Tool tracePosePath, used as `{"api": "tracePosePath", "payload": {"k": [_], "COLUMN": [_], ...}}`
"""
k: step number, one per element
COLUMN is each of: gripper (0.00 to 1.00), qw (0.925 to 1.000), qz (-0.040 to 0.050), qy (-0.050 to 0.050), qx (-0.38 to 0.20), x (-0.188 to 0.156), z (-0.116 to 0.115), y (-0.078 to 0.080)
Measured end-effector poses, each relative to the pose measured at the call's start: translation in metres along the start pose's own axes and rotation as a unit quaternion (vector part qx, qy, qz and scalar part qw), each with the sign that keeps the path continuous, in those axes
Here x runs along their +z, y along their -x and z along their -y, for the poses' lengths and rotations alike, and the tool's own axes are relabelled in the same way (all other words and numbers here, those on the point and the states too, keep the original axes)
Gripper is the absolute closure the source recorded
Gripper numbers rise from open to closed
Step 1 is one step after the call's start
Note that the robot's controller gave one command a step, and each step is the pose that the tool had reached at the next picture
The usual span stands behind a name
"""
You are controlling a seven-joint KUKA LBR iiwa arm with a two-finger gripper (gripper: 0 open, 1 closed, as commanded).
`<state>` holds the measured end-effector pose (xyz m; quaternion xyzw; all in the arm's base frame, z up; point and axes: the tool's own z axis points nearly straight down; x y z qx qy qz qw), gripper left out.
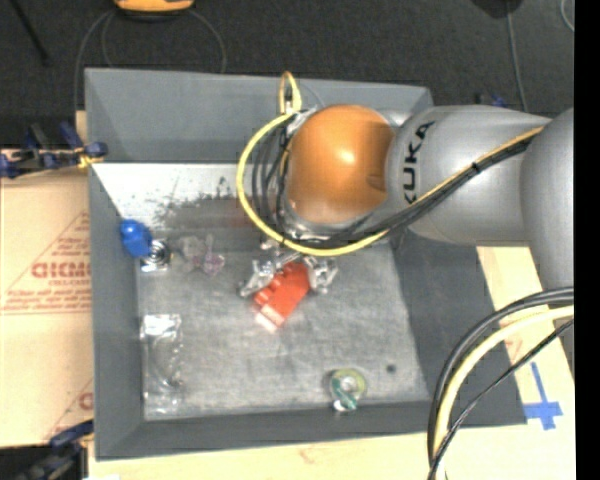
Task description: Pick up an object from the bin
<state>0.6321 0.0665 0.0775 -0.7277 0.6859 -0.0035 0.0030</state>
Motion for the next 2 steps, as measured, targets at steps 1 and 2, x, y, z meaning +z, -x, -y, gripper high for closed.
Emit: {"api": "tracePosePath", "payload": {"k": [1,2], "gripper": [1.0,1.0], "qw": [1.0,1.0], "qz": [0.0022,0.0007], "qy": [-0.002,-0.001], "qx": [0.001,0.005], "x": [-0.002,-0.112], "z": [0.001,0.005], "y": [0.001,0.0]}}
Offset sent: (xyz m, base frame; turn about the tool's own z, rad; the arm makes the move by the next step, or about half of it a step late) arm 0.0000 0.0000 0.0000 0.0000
